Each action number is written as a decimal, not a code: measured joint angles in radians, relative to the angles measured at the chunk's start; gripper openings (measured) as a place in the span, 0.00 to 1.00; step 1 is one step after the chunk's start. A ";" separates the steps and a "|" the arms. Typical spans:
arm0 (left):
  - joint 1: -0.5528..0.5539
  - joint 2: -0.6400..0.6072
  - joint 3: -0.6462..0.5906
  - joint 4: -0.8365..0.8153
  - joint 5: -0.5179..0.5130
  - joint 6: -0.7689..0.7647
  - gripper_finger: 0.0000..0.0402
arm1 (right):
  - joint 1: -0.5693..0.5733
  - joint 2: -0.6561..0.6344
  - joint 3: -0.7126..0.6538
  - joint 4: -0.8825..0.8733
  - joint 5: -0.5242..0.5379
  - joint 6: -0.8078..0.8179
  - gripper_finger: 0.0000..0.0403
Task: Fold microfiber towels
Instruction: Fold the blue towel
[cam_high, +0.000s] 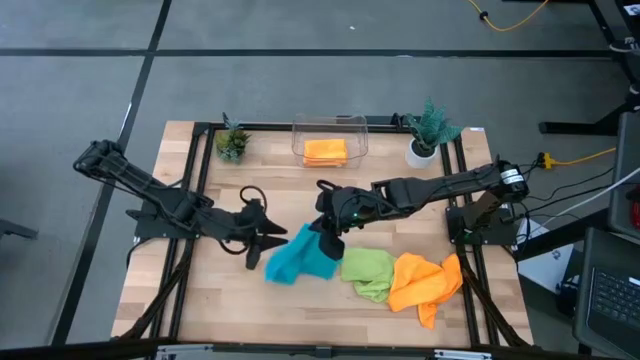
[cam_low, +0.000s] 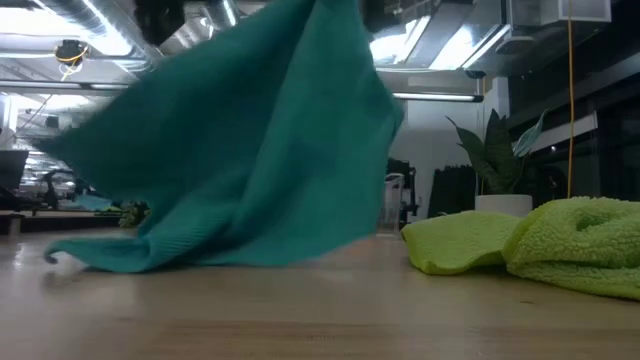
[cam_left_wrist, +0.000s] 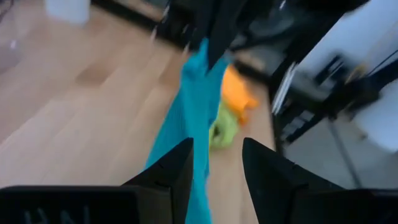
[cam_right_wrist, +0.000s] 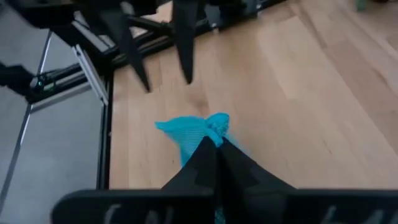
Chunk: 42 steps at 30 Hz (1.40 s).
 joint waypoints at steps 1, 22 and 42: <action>0.001 0.006 0.000 0.037 -0.003 0.003 0.33 | 0.000 0.000 0.003 0.000 0.005 0.012 0.00; 0.057 0.158 0.000 0.116 -0.248 0.044 0.33 | 0.038 0.000 0.004 -0.005 0.033 0.040 0.00; 0.057 0.153 -0.001 0.020 -0.036 0.167 0.44 | 0.045 0.000 0.004 0.034 0.034 0.059 0.00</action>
